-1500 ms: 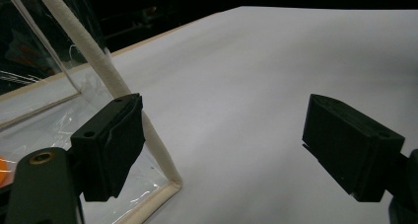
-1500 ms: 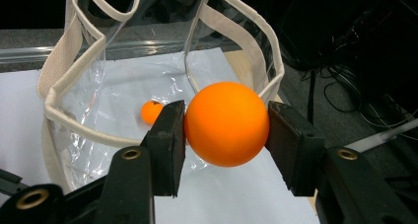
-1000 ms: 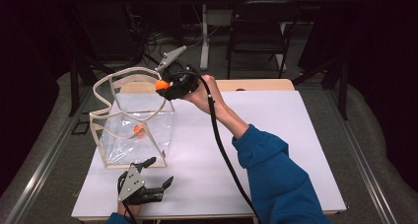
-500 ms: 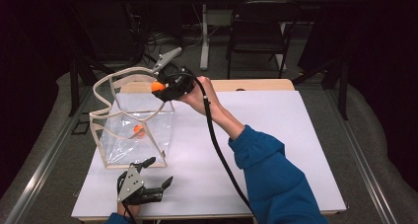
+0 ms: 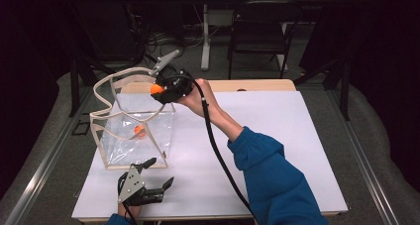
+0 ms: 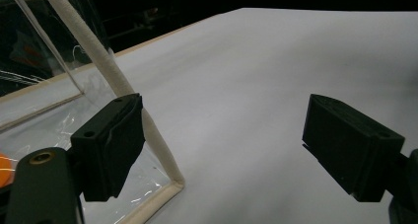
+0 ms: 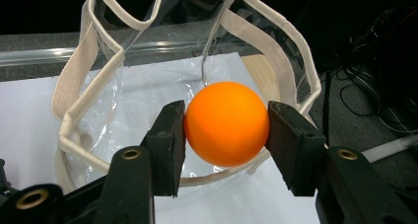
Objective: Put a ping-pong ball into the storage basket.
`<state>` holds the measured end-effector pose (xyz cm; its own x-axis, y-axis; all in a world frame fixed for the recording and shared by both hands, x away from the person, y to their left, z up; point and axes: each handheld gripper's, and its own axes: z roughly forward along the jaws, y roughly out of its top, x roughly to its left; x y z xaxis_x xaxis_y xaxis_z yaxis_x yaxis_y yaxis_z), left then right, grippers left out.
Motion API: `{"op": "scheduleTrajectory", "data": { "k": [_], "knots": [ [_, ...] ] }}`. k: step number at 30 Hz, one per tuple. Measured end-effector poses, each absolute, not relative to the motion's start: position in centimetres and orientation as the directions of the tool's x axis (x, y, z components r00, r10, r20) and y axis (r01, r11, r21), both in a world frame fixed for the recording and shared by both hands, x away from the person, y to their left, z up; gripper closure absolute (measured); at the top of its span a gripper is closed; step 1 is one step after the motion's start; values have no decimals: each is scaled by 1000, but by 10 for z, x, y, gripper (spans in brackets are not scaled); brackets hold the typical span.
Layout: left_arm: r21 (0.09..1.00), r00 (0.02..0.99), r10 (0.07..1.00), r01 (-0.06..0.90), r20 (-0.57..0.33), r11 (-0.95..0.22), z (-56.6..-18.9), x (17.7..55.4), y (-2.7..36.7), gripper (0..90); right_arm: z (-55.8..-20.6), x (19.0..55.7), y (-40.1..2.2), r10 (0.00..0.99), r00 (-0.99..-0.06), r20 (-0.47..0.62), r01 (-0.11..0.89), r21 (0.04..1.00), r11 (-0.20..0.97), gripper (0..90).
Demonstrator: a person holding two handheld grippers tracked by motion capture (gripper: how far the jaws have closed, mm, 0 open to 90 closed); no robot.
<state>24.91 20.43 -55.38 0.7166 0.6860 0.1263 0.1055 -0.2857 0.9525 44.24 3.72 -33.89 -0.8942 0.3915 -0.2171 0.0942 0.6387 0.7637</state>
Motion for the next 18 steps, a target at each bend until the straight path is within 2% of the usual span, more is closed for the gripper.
{"op": "scheduleTrajectory", "data": {
  "k": [18],
  "knots": [
    [953, 717, 687, 110, 121, -282, -554, 249, 204, 160, -343, 443, 41, 385, -897, -214, 105, 745, 658, 506]
  ]
}}
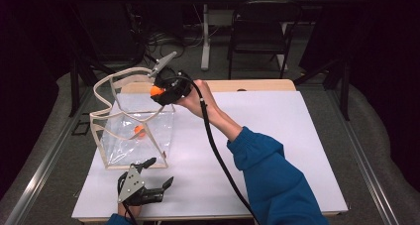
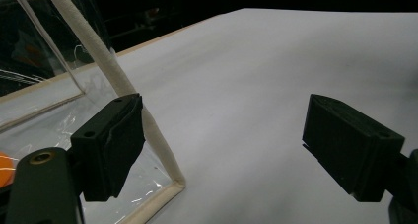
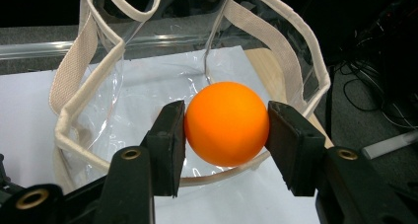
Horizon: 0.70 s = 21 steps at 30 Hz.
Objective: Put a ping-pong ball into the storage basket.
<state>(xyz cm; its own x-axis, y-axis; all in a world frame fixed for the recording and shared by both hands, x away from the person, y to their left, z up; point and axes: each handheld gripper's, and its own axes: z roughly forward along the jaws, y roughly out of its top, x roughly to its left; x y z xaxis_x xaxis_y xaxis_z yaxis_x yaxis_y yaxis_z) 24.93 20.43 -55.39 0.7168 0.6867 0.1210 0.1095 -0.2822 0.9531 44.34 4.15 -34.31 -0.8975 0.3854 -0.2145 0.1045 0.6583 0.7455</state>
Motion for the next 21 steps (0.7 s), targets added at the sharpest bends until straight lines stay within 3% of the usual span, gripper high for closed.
{"op": "scheduleTrajectory", "data": {
  "k": [21],
  "knots": [
    [954, 717, 687, 110, 119, -280, -554, 250, 204, 160, -349, 447, 50, 374, -903, -211, 118, 715, 689, 506]
  ]
}}
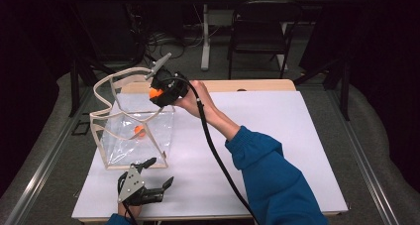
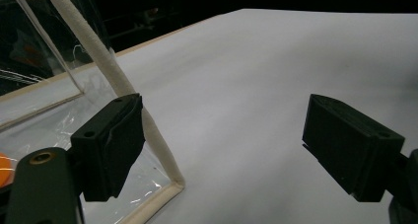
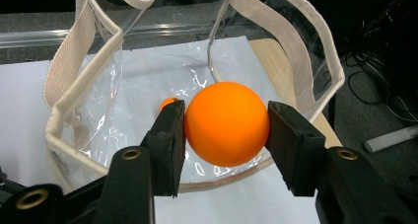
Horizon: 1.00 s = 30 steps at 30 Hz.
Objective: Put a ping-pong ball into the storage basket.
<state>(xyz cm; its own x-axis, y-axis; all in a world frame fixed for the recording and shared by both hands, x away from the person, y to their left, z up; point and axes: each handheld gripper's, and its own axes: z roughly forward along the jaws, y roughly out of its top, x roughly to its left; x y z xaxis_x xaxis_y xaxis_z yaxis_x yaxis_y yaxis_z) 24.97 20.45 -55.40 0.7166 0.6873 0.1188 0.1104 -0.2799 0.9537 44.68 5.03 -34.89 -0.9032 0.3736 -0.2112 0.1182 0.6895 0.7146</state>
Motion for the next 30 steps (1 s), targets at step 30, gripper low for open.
{"op": "scheduleTrajectory", "data": {
  "k": [30],
  "knots": [
    [953, 720, 684, 109, 120, -282, -554, 249, 204, 160, -360, 449, 67, 356, -912, -204, 137, 665, 734, 505]
  ]
}}
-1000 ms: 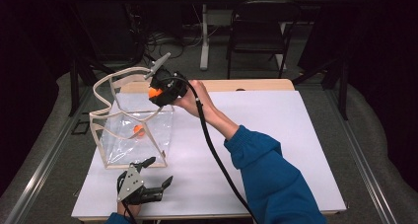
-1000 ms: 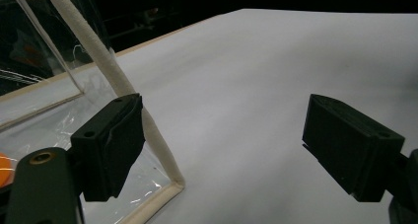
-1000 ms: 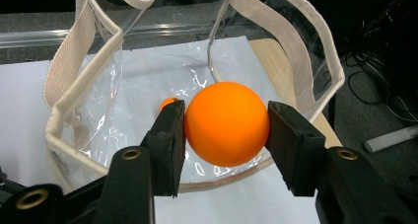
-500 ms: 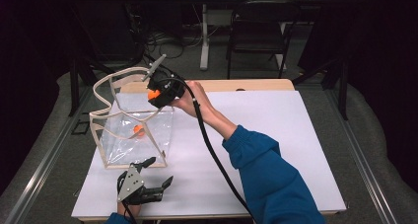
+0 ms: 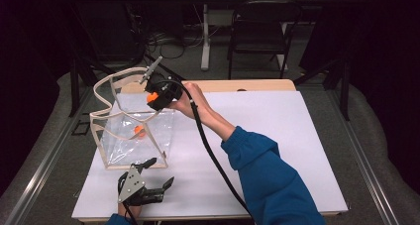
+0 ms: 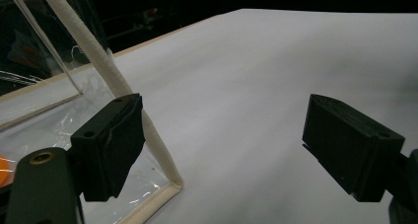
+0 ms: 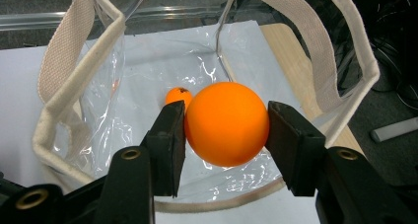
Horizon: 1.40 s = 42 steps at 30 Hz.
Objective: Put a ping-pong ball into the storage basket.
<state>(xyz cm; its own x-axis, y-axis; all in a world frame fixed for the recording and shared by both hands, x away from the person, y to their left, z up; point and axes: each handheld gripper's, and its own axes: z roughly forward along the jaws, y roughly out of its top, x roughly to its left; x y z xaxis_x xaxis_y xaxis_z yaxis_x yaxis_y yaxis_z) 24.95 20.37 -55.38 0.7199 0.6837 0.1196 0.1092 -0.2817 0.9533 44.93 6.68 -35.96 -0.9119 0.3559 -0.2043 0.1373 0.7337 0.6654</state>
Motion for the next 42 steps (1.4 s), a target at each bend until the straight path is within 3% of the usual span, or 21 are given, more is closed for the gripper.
{"op": "scheduleTrajectory", "data": {
  "k": [9, 23, 42],
  "knots": [
    [954, 720, 683, 109, 119, -281, -554, 250, 204, 160, -363, 451, 68, 359, -914, -188, 157, 651, 742, 498],
    [953, 718, 685, 108, 122, -283, -554, 249, 205, 160, -356, 449, 51, 398, -908, -135, 185, 722, 667, 157],
    [952, 719, 684, 113, 119, -285, -555, 250, 203, 160, -355, 441, 4, 382, -921, -72, 196, 762, 617, 60]
  ]
}}
